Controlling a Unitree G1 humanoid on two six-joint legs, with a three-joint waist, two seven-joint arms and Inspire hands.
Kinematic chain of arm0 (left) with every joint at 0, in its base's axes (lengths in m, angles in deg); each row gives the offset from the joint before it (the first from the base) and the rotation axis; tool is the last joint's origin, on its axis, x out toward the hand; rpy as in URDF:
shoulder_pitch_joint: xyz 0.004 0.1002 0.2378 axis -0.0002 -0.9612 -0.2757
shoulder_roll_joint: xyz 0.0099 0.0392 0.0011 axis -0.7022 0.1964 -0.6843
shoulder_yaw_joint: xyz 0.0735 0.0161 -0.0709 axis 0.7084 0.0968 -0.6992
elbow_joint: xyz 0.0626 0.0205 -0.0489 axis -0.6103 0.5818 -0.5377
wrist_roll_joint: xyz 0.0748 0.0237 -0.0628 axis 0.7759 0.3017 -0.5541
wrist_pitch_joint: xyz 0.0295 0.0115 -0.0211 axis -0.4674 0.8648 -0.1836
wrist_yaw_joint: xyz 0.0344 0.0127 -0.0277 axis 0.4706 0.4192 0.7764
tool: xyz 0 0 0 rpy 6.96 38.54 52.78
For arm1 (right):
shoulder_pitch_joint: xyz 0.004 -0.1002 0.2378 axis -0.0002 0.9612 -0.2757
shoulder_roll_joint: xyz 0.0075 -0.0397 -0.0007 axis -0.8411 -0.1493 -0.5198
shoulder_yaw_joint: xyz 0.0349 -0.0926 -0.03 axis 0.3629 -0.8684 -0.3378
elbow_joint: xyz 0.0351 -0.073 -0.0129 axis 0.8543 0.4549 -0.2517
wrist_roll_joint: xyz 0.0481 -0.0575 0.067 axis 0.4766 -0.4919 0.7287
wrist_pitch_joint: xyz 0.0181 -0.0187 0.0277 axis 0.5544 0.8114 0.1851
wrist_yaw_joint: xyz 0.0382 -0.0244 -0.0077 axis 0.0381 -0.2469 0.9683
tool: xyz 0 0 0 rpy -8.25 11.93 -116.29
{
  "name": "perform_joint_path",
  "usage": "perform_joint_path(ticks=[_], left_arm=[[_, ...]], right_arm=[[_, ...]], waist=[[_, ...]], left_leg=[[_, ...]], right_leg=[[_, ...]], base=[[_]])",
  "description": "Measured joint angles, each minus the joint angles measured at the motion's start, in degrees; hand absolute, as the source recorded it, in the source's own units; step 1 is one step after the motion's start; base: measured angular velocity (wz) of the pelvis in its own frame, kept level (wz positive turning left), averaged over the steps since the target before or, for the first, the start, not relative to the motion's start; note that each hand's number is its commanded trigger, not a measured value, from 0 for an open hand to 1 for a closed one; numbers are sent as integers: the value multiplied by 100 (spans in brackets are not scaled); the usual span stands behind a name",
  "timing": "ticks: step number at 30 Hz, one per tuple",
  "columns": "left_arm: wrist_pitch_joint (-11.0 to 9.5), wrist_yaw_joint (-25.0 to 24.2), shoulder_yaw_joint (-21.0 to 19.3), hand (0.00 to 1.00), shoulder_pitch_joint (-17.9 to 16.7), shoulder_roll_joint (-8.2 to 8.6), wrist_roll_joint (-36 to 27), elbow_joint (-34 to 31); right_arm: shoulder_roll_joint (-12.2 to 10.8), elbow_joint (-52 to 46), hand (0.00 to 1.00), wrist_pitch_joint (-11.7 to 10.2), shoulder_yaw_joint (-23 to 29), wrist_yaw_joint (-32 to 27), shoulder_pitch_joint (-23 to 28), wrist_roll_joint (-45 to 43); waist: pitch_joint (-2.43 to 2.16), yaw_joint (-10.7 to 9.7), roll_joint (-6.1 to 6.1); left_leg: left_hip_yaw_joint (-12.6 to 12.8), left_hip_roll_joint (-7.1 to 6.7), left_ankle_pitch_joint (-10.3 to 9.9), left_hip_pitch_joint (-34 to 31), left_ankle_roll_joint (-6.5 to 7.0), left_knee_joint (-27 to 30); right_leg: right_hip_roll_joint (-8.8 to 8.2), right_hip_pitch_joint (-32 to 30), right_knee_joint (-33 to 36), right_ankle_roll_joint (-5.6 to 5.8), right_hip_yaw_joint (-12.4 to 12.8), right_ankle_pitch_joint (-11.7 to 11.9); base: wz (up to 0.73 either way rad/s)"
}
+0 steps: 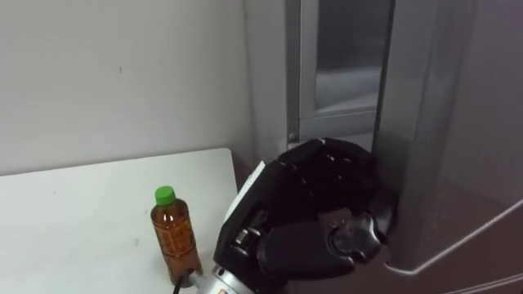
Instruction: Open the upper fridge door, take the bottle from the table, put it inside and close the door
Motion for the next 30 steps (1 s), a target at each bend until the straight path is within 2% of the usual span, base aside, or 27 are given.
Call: perform_joint_path(ticks=[3, 6, 10, 14, 18, 22, 24, 30], left_arm=[[-21, -99, 152, 43, 0, -55, -14, 0], [44, -253, 311, 39, 0, -105, -31, 85], [284, -618, 630, 35, 0, -139, 22, 233], [539, -747, 891, 34, 0, -258, 30, 411], [557, -847, 927, 30, 6, -253, 30, 425], [563, -914, 929, 8, 74, -220, 34, 425], [563, -949, 929, 0, 125, -219, 46, 425], [571, -982, 930, 0, 173, -219, 138, 425]], right_arm=[[10, -7, 0, 2, 2, 2, -17, -9], [9, -33, 0, 14, 1, 11, -45, -9], [9, -56, 0, 15, 0, 55, -73, 18], [-2, -74, 0, 12, -3, 105, -99, 129], [6, -68, 0, 15, -3, 105, -97, 322], [9, -68, 0, 30, -3, 48, -97, 333], [13, -68, 0, 31, -1, 35, -95, 333], [23, -68, 0, 35, -4, -8, -95, 329]], waist=[[2, -139, 14], [4, -236, 37], [2, -330, 41], [4, -482, 50], [4, -625, 49], [4, -618, 49], [4, -622, 48], [4, -621, 48]], left_leg=[[30, 2, -3, 2, 3, -3], [95, 11, -13, -3, 15, -11], [257, 38, -11, -12, 18, -16], [411, 82, -19, 17, 4, -27], [438, 98, -14, 43, -20, -36], [512, 112, -1, 106, -49, -68], [520, 111, 1, 129, -57, -86], [528, 117, 2, 131, -77, -115]], right_leg=[[11, -11, 0, 5, 52, 13], [14, -81, 10, 6, 147, 25], [21, -194, 79, 0, 263, 32], [46, -224, 72, -18, 355, 49], [65, -219, 60, -39, 399, 38], [90, -216, 48, -56, 453, 28], [93, -205, 47, -63, 454, 22], [106, -206, 13, -73, 458, 15]], base=[[-8], [-16], [-22], [-18], [-6], [-10], [-3], [0]])
